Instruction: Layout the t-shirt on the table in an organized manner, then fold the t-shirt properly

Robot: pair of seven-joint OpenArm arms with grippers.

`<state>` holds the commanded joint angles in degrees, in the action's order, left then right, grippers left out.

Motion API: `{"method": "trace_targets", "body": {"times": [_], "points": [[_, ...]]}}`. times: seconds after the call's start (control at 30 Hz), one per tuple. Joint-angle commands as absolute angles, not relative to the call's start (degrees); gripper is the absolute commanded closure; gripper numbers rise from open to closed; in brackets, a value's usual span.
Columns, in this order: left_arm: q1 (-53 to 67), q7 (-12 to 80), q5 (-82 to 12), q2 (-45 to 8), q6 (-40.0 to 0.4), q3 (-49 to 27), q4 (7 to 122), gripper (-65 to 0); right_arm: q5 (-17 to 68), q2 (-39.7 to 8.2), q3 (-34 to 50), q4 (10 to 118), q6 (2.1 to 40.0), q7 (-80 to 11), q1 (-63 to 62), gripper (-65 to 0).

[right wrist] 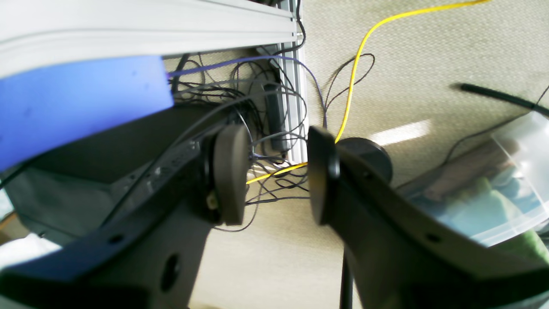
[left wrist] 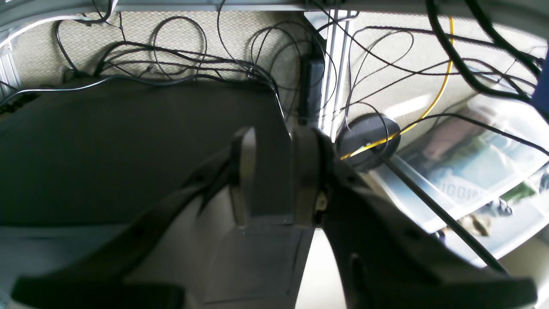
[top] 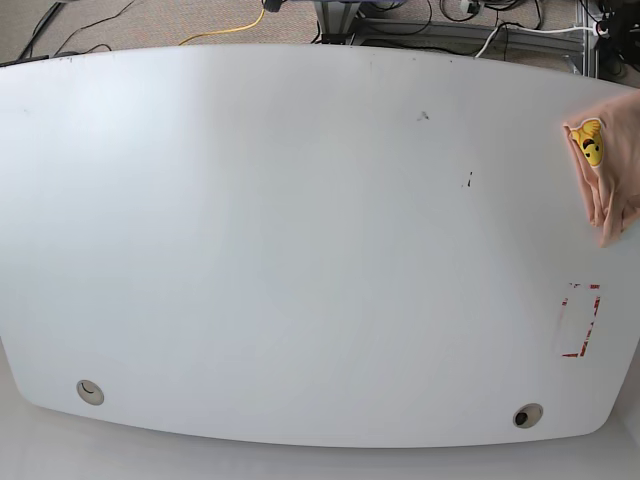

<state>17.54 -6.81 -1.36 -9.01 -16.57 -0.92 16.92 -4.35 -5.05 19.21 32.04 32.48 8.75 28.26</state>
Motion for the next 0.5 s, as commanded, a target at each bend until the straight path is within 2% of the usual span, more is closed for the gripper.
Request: {"method": "trace_targets", "body": {"times": [0.2, 0.37, 0.5], "points": [[13.4, -3.6, -1.4, -9.1, -16.5, -0.8, 13.7, -13.2, -4.4, -5.1, 19.1, 25.8, 30.0, 8.7, 23.9, -21.6], [12.0, -2.1, -1.3, -9.1, -16.4, -0.8, 13.6, -13.6, -5.2, -5.1, 19.0, 22.9, 29.5, 8.6, 21.6, -21.6], [10.7, -1.6, 0.8, -8.8, -15.3, -0.8, 13.6, -18.1, -10.2, -4.8, 18.4, 21.3, 26.2, 8.6, 19.9, -21.6]]}}
